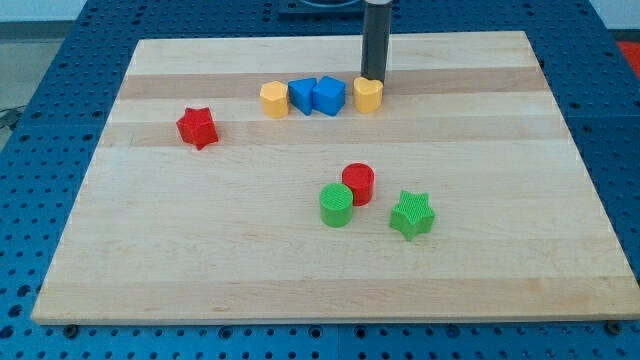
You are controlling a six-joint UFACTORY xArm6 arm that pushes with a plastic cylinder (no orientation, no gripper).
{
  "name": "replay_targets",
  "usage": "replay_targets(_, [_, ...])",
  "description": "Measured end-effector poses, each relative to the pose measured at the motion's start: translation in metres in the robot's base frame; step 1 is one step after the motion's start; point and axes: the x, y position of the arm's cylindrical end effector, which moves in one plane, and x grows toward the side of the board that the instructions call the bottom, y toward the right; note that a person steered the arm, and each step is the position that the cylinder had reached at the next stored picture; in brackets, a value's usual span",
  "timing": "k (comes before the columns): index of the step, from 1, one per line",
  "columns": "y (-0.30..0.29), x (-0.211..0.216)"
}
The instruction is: Place the red star parallel below the yellow hexagon
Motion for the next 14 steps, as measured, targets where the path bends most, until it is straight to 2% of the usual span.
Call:
replay_targets(2, [0.016, 0.005])
replay_targets(3, [0.057, 0.02])
replay_targets(5, [0.058, 0.07])
replay_targets(8, [-0.009, 0.096])
replay_targets(12, [-0.024, 0.119])
replay_targets(14, [-0.081, 0.119])
